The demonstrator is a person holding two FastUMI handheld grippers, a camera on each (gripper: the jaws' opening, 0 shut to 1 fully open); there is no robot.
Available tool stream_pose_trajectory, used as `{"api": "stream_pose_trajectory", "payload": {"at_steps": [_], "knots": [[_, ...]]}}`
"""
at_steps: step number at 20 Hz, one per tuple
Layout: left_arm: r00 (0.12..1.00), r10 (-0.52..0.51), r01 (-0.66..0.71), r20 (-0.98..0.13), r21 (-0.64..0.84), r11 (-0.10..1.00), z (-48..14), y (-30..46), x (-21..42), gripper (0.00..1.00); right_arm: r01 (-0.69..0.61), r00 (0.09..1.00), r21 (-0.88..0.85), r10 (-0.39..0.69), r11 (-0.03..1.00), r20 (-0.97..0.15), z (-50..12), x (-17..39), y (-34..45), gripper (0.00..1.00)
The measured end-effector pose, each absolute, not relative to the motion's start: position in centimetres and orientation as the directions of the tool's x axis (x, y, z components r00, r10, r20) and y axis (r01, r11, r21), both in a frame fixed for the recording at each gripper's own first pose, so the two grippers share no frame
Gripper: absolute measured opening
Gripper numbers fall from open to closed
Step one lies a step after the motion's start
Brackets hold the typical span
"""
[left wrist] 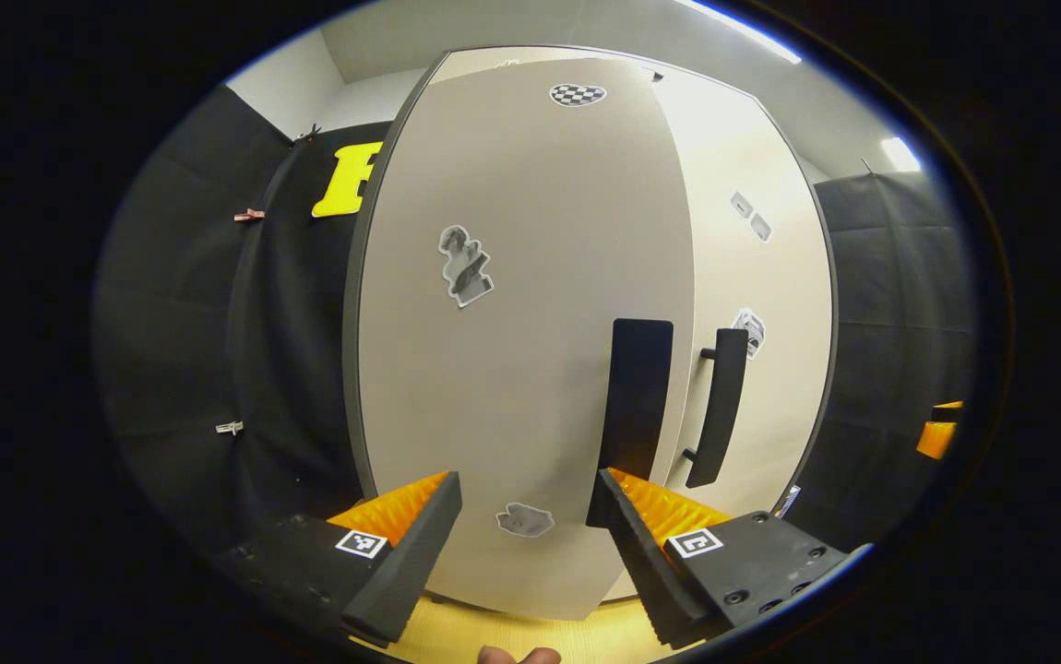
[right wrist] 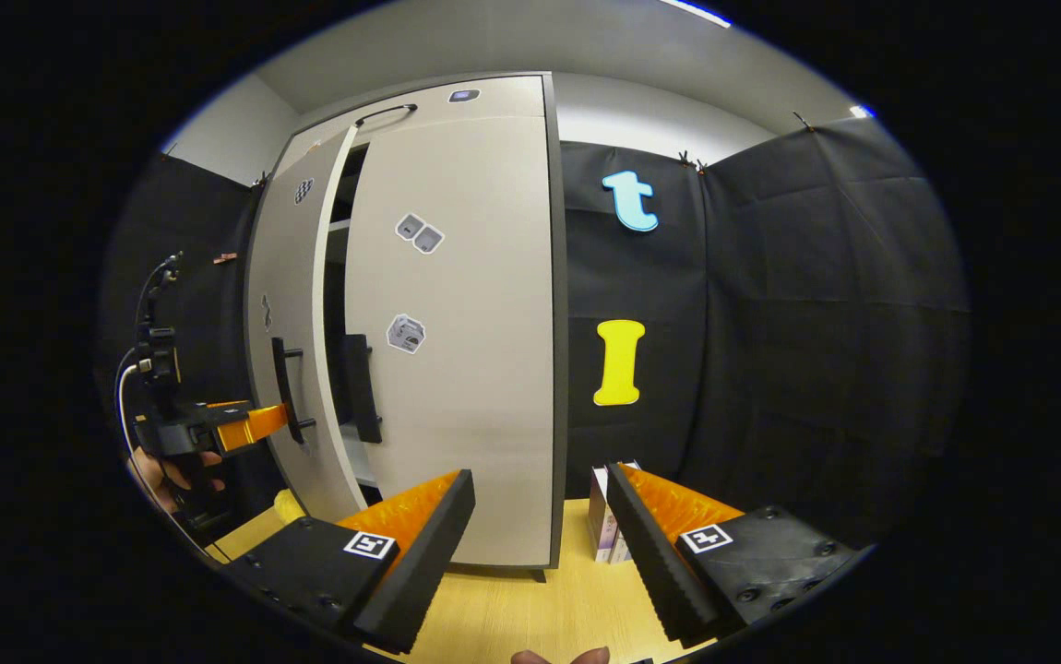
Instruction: Grasp the bottle in the cabinet with the left hand and place it on the coaster, then close the right door with the right hand and the left door with the left hand.
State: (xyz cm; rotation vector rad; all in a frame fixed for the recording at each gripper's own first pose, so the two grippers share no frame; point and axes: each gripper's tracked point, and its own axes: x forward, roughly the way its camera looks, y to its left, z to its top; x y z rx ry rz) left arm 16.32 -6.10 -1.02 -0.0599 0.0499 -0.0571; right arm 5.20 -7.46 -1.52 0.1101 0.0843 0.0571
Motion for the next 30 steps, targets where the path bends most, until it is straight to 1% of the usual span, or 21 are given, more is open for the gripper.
{"api": "stream_pose_trajectory", "payload": {"at_steps": [2, 3, 4, 5, 6, 7, 8, 9, 13, 21, 30], "knots": [[0.997, -0.054, 0.051, -0.050, -0.061, 0.997, -1.0, -6.3, 16.5, 0.93, -0.059, 0.994, 0.109, 0.068, 0.992, -0.080, -1.4, 5.2, -7.2, 0.96], [0.997, -0.050, 0.047, -0.053, -0.061, 0.997, -1.0, -6.1, 16.4, 0.95, -0.060, 0.995, 0.105, 0.068, 0.993, -0.079, -1.4, 5.3, -7.1, 0.96], [0.997, -0.045, 0.042, -0.057, -0.061, 0.997, -0.9, -6.0, 16.2, 0.93, -0.061, 0.995, 0.099, 0.068, 0.993, -0.077, -1.2, 5.3, -7.0, 0.96], [0.997, -0.049, 0.046, -0.054, -0.065, 0.997, -0.7, -6.0, 15.8, 0.95, -0.060, 0.995, 0.093, 0.067, 0.994, -0.074, -1.1, 5.3, -6.9, 0.96], [0.997, -0.055, 0.052, -0.048, -0.068, 0.996, -0.4, -6.0, 15.2, 0.95, -0.061, 0.995, 0.087, 0.068, 0.994, -0.073, -1.0, 5.2, -6.7, 0.96], [0.998, -0.056, 0.053, -0.042, -0.064, 0.997, -0.2, -5.6, 14.5, 0.93, -0.062, 0.995, 0.083, 0.068, 0.995, -0.073, -0.8, 5.1, -6.4, 0.96], [0.998, -0.053, 0.051, -0.034, -0.053, 0.997, 0.1, -5.4, 13.8, 0.93, -0.064, 0.995, 0.081, 0.070, 0.995, -0.072, -0.7, 5.0, -6.2, 0.96], [0.998, -0.047, 0.046, -0.029, -0.037, 0.998, 0.6, -5.0, 13.0, 0.95, -0.069, 0.995, 0.081, 0.075, 0.994, -0.070, -0.6, 4.9, -5.8, 0.96], [0.999, -0.033, 0.033, -0.011, 0.008, 0.999, 1.9, -3.2, 9.9, 0.95, -0.073, 0.996, 0.075, 0.077, 0.995, -0.054, 0.2, 4.6, -4.7, 0.96], [1.000, -0.013, 0.013, 0.015, 0.009, 1.000, 3.6, 0.4, 4.7, 0.95, -0.092, 0.995, 0.080, 0.094, 0.993, -0.027, 1.8, 3.8, -1.1, 0.96], [0.999, -0.035, 0.035, 0.027, 0.014, 0.999, 4.1, 1.3, 0.8, 0.95, -0.076, 0.997, 0.072, 0.076, 0.995, 0.002, 2.8, 2.3, 2.1, 0.96]]}}
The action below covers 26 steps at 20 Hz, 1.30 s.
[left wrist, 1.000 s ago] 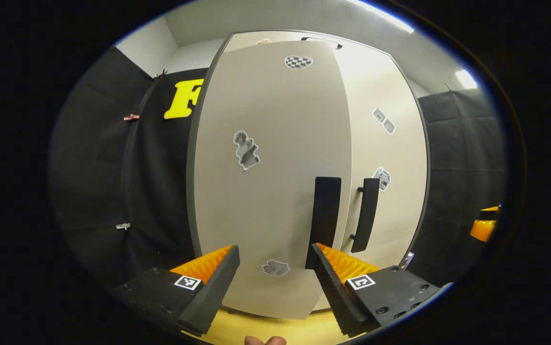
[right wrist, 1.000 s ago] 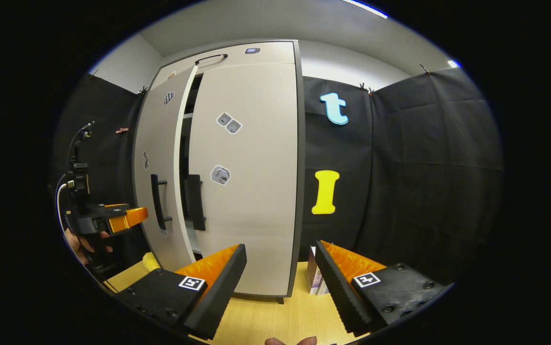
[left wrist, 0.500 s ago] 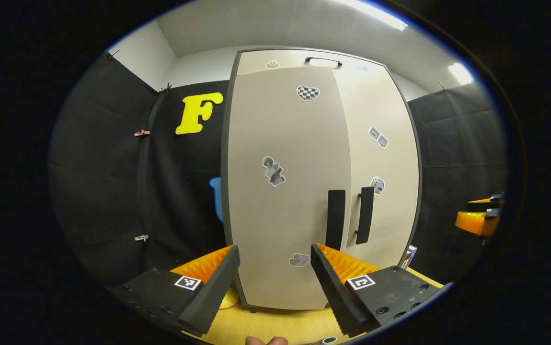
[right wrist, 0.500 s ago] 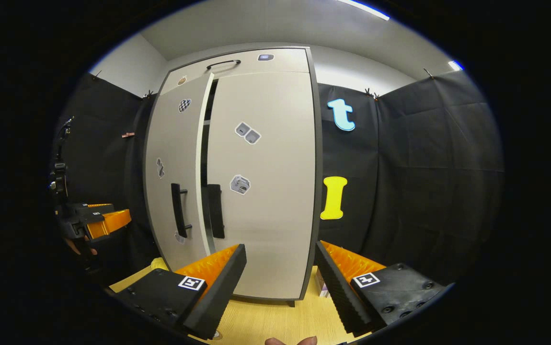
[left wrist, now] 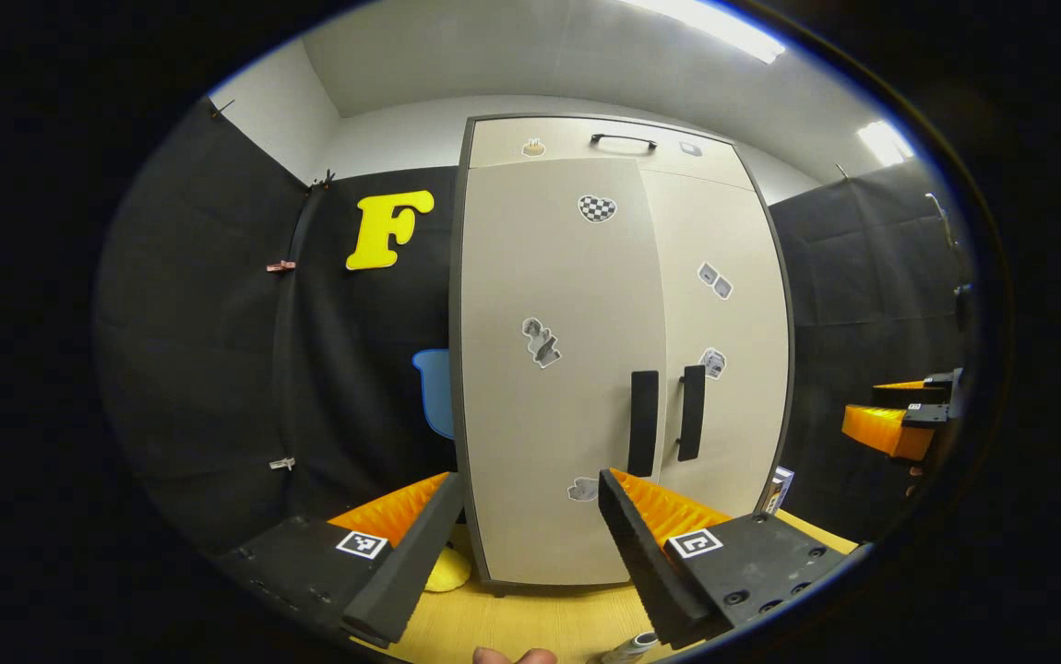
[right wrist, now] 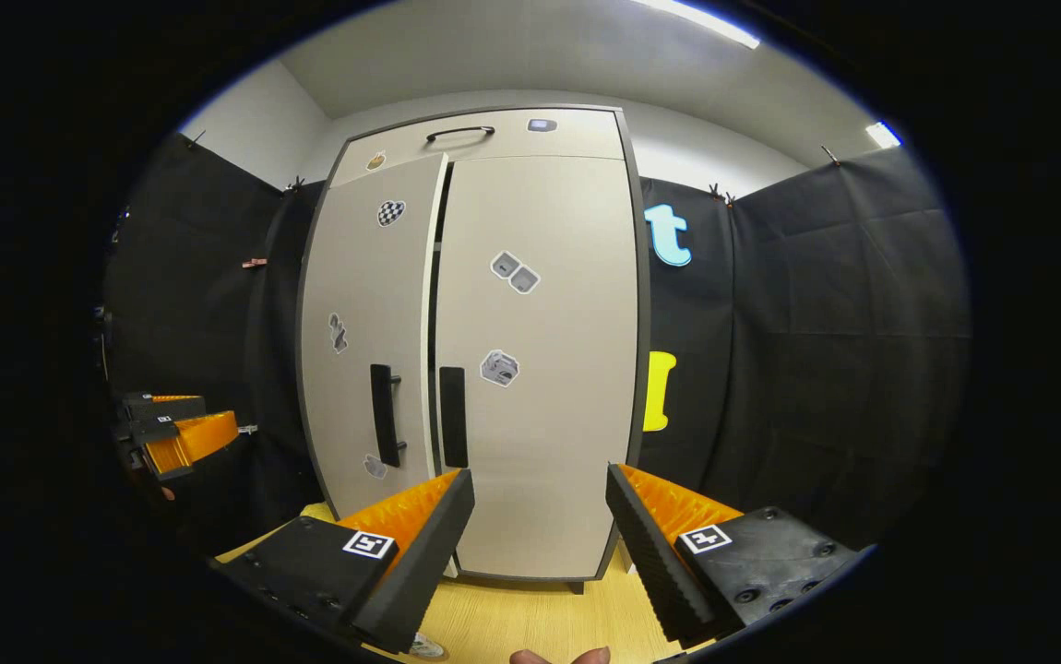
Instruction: Grasp the bottle in the cabinet with the left hand and place it on the coaster, then close the right door with the right hand and the left door with the left hand.
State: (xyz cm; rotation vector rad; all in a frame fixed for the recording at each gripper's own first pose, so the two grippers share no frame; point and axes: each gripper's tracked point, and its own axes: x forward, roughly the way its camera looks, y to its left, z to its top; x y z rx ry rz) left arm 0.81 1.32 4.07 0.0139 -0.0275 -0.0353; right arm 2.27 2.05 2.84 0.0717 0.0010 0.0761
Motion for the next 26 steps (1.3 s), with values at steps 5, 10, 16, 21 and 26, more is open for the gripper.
{"api": "stream_pose_trajectory", "payload": {"at_steps": [5, 10, 16, 21, 26], "knots": [[0.998, -0.048, 0.048, 0.032, -0.002, 0.999, 3.8, 1.5, -0.6, 0.95, -0.067, 0.998, 0.080, 0.066, 0.995, 0.015, 3.3, 1.5, 2.8, 0.96], [0.999, -0.041, 0.041, 0.032, -0.002, 0.999, 3.7, 2.0, -1.8, 0.95, -0.062, 0.998, 0.086, 0.061, 0.994, 0.009, 3.0, 1.0, 3.1, 0.96], [0.999, -0.044, 0.044, 0.014, -0.004, 0.999, 2.8, 1.9, -2.2, 0.95, -0.069, 0.998, 0.082, 0.069, 0.994, -0.001, 2.7, 0.7, 3.5, 0.96], [0.999, -0.040, 0.040, 0.017, 0.002, 0.999, 3.0, 1.9, -2.2, 0.95, -0.077, 0.997, 0.080, 0.078, 0.994, -0.001, 2.7, 0.6, 3.7, 0.96], [0.999, -0.040, 0.040, 0.015, 0.006, 0.999, 2.9, 1.6, -2.2, 0.95, -0.077, 0.997, 0.080, 0.077, 0.994, -0.002, 2.7, 0.4, 3.5, 0.96]]}}
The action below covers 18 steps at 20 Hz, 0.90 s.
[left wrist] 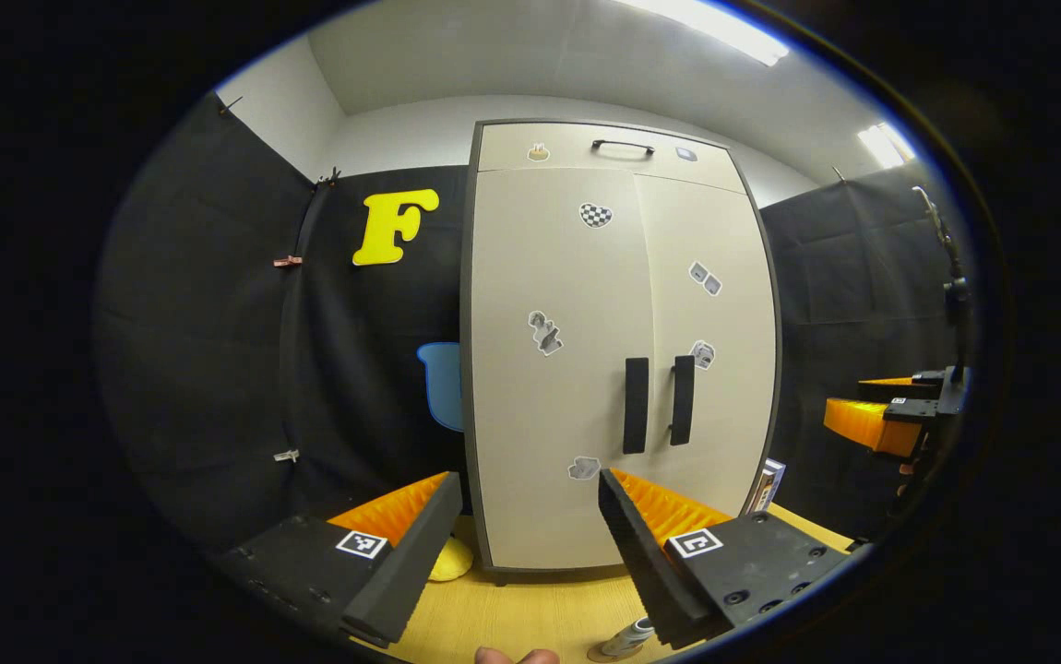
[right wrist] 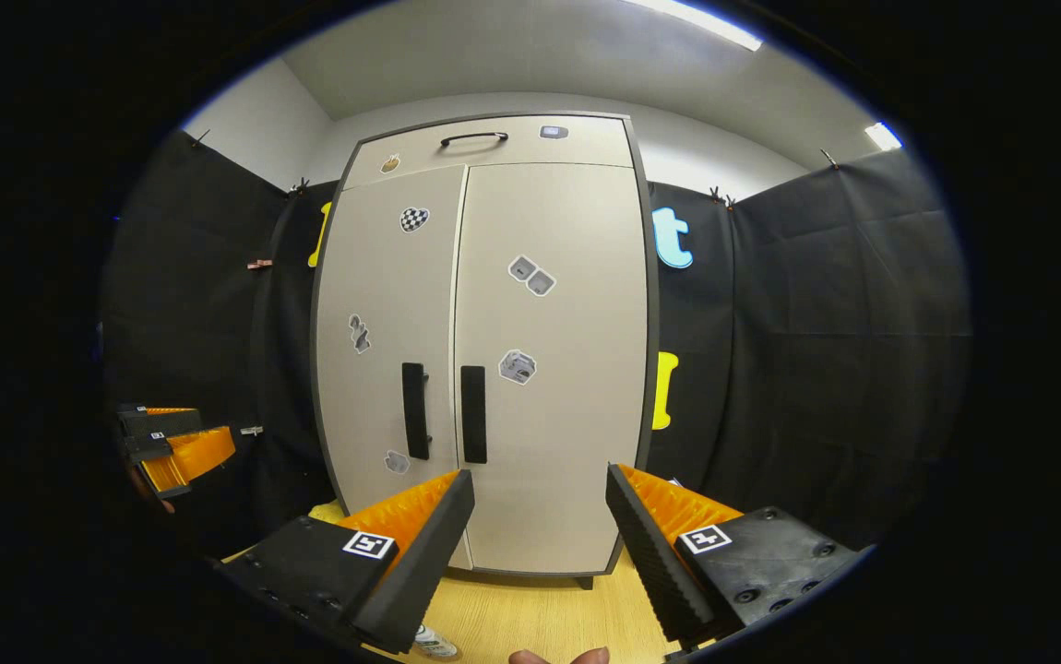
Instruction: Grasp the bottle in the cabinet with the left hand and place it on the coaster, then close the right door with the right hand and the left door with the left hand.
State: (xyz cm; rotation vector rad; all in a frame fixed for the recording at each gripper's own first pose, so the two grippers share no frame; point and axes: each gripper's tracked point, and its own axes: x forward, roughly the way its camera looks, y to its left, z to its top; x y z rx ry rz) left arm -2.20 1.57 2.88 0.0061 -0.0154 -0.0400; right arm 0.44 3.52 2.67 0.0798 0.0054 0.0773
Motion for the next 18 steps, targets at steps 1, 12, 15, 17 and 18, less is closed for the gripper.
{"api": "stream_pose_trajectory", "payload": {"at_steps": [1, 12, 15, 17, 18], "knots": [[0.999, -0.040, 0.040, 0.016, 0.005, 0.999, 2.91, 1.53, -2.19, 0.95, -0.075, 0.997, 0.080, 0.076, 0.994, -0.004, 2.61, 0.40, 3.42, 0.96], [0.999, -0.036, 0.036, 0.010, 0.007, 0.999, 2.49, 1.34, -2.17, 0.95, -0.067, 0.998, 0.080, 0.068, 0.995, -0.010, 2.29, 0.22, 2.95, 0.96], [0.999, -0.033, 0.032, 0.007, 0.012, 0.999, 2.25, 1.41, -2.25, 0.95, -0.069, 0.997, 0.078, 0.070, 0.995, -0.012, 2.17, 0.09, 3.06, 0.96], [0.999, -0.032, 0.031, 0.008, 0.013, 0.999, 2.28, 1.44, -2.29, 0.95, -0.070, 0.997, 0.077, 0.072, 0.995, -0.014, 2.03, 0.07, 3.08, 0.96], [0.999, -0.031, 0.031, 0.010, 0.012, 0.999, 2.36, 1.44, -2.30, 0.95, -0.071, 0.997, 0.077, 0.072, 0.994, -0.014, 2.04, 0.05, 3.15, 0.96]]}}
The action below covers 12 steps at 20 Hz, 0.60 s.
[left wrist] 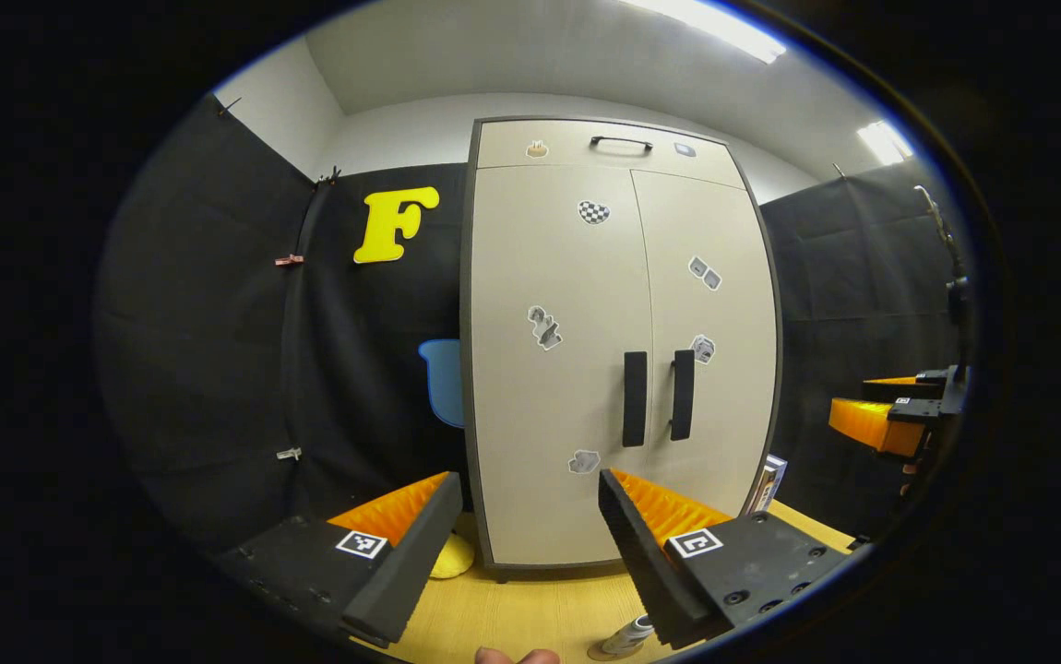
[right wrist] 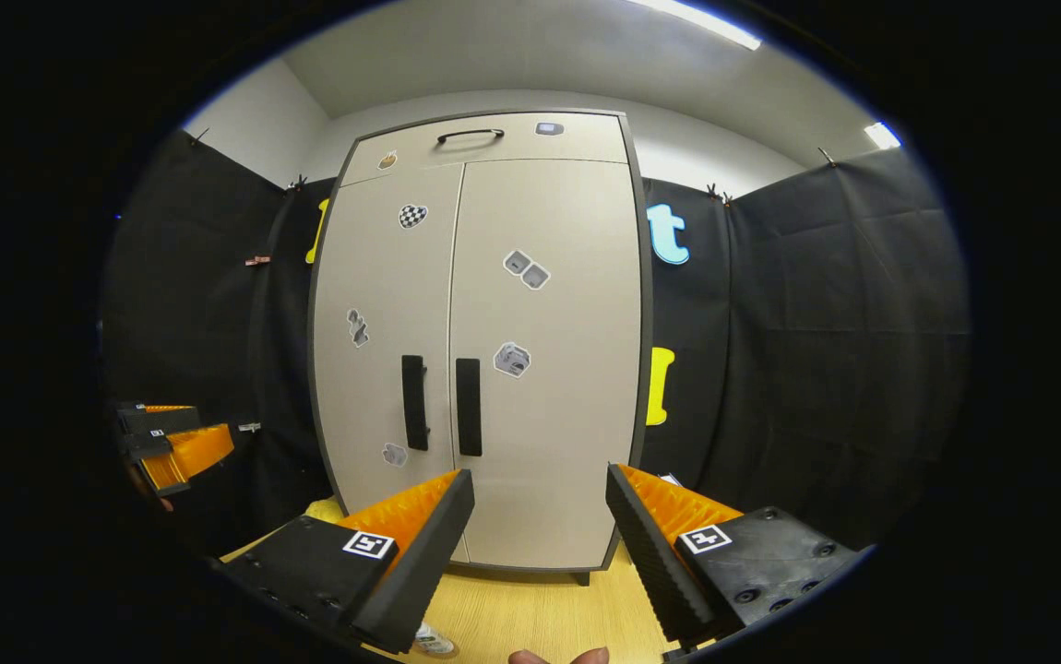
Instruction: Grasp the bottle in the cabinet with the left hand and place it on the coaster, then close the right door with the right hand and the left door with the left hand.
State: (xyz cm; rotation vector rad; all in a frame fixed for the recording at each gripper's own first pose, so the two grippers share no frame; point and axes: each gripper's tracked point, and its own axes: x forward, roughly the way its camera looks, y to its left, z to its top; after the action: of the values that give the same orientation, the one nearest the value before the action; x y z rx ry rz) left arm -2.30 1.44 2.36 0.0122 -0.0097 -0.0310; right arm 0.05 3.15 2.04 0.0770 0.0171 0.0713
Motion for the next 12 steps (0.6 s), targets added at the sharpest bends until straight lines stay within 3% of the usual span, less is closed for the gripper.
{"api": "stream_pose_trajectory", "payload": {"at_steps": [12], "knots": [[0.999, -0.040, 0.039, 0.032, 0.016, 0.999, 2.67, 1.55, -1.98, 0.95, -0.068, 0.998, 0.078, 0.069, 0.995, -0.014, 2.30, 0.26, 3.74, 0.96]]}}
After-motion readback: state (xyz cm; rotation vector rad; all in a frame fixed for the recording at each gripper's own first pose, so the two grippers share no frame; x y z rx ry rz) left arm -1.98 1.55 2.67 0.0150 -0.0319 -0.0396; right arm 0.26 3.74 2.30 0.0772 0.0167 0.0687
